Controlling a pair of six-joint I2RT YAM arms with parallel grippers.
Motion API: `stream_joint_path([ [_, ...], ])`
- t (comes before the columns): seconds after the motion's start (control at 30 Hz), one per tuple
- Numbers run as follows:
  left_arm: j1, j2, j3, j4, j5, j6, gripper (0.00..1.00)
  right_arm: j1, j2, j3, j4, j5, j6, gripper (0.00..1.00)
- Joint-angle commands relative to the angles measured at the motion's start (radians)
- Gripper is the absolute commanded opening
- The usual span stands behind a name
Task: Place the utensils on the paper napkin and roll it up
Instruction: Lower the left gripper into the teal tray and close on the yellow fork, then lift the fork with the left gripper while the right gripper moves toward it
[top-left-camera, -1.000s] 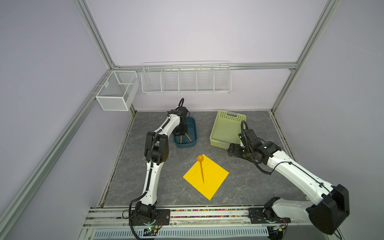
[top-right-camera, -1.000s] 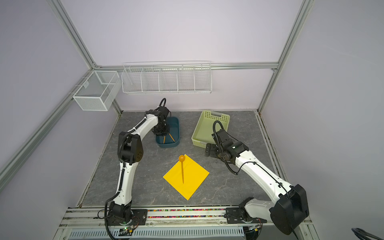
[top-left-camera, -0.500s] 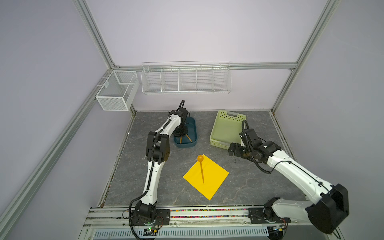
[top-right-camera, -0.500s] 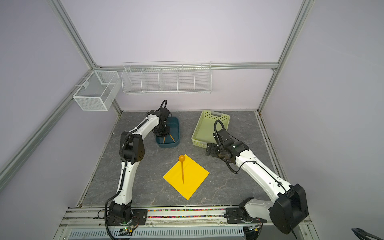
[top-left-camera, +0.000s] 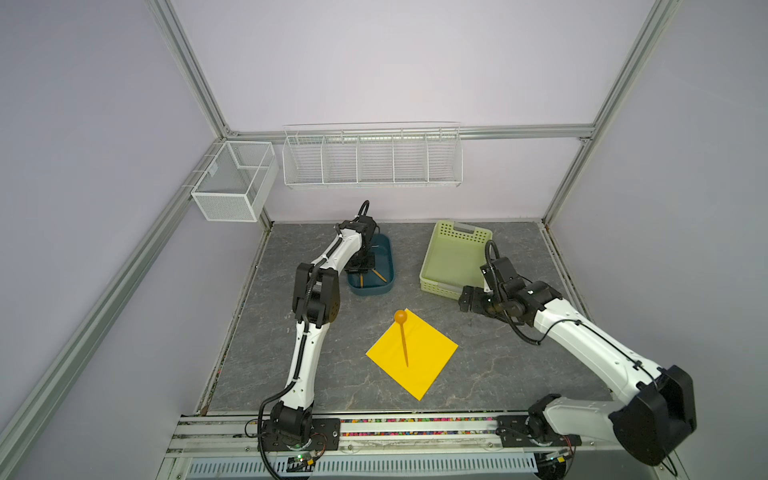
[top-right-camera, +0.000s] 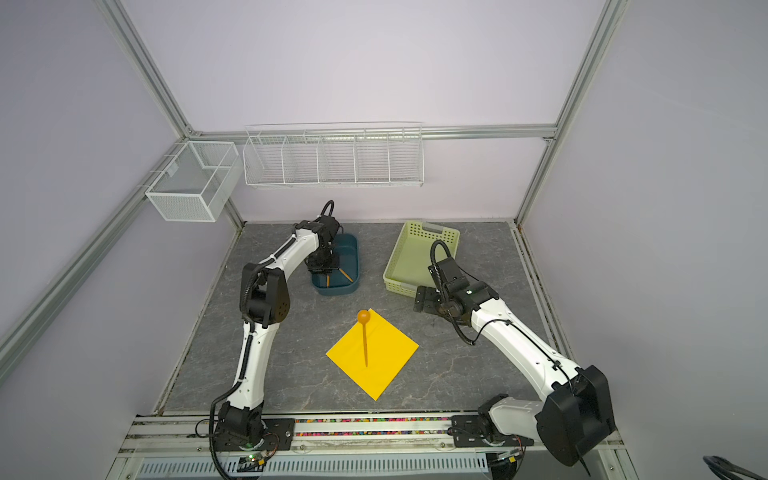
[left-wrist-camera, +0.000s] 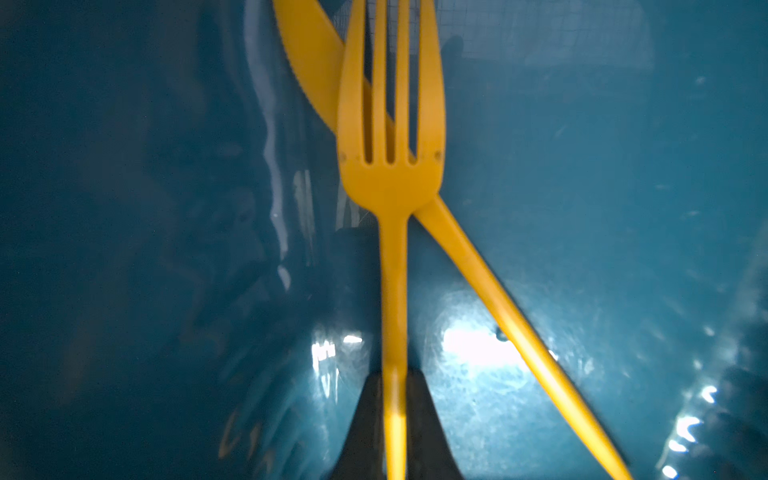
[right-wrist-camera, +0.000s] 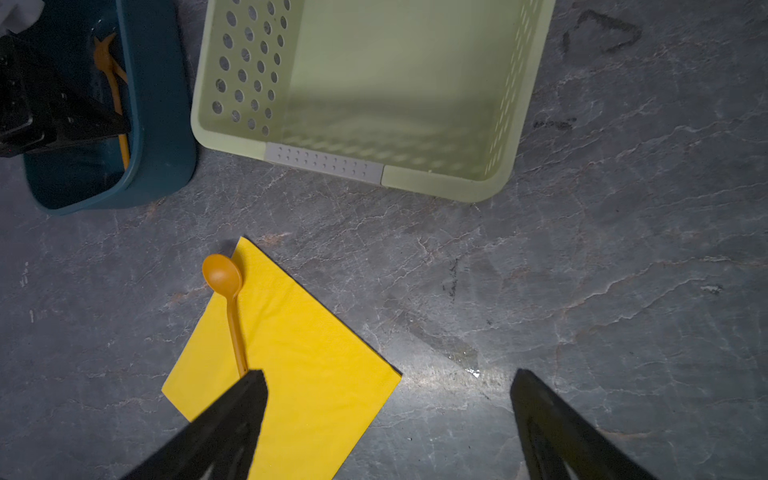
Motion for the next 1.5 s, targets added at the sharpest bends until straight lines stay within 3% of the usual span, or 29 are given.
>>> stream_joint_path([
  [0.0,0.003,0.031,0.013,-0.030,-0.017,0.016,0.08,-0.010,-0.013,-0.011,-0.005,-0.003,-0.013,0.94],
  [0.63,-0.016,-0.221,-0.025,0.039,0.048,0.055,0.06,-0.026,-0.050,0.017,-0.013,-0.037,-0.042,0.95],
  [0.9,-0.023,-0.429,-0.204,0.158,0.193,0.072,0.05,-0.027,-0.125,0.007,0.073,-0.163,-0.083,0.95],
  [1.07,-0.030,-0.566,-0.353,0.254,0.347,0.094,0.04,-0.027,-0.192,-0.016,0.159,-0.257,-0.095,0.94],
  [1.27,-0.092,-0.727,-0.535,0.348,0.382,0.118,0.04,-0.017,-0.228,-0.034,0.235,-0.365,-0.039,0.91],
  [1.47,-0.209,-0.845,-0.673,0.402,0.355,0.097,0.03,0.043,-0.212,-0.043,0.282,-0.358,0.025,0.88],
])
